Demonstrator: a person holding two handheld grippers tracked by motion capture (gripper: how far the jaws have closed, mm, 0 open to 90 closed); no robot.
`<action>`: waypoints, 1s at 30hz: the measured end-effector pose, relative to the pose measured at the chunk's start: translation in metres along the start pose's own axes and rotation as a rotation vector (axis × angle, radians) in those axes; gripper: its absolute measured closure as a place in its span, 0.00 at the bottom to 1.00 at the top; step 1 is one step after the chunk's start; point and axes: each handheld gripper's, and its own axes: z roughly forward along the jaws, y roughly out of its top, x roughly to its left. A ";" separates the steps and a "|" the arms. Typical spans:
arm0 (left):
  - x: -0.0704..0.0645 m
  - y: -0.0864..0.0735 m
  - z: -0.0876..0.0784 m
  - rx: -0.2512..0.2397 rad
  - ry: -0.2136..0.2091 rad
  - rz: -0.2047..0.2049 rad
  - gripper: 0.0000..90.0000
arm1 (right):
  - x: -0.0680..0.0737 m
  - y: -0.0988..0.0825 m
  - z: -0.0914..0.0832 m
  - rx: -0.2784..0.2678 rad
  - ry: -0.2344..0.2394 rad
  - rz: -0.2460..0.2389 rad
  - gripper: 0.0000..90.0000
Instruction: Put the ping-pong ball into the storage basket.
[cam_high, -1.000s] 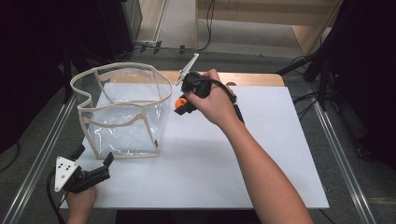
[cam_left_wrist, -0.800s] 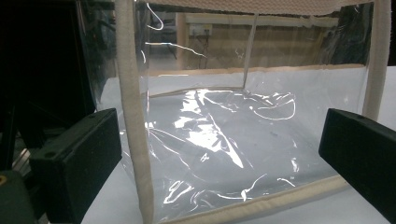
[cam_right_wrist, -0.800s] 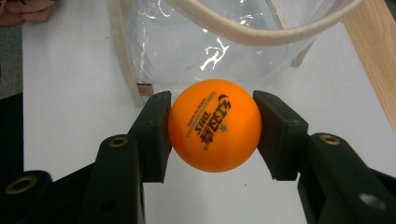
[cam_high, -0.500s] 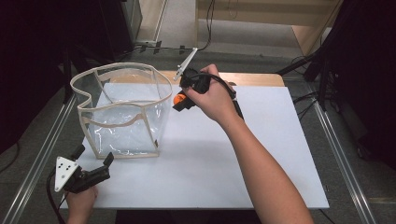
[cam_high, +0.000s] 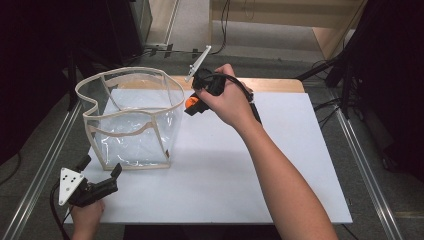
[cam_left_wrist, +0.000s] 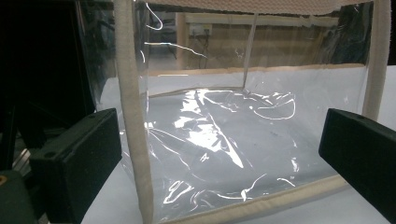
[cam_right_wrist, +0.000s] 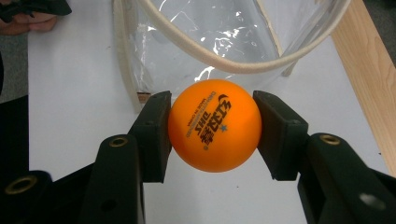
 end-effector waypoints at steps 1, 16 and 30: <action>0.000 0.000 0.000 0.000 0.000 0.000 0.00 | 0.000 0.001 0.000 -0.002 0.000 -0.002 0.53; 0.000 0.000 0.000 0.001 -0.002 0.000 0.00 | -0.003 0.011 -0.006 -0.009 -0.001 -0.009 0.53; 0.001 0.000 0.000 0.001 -0.004 -0.002 0.00 | -0.005 0.018 -0.008 -0.016 0.006 -0.011 0.53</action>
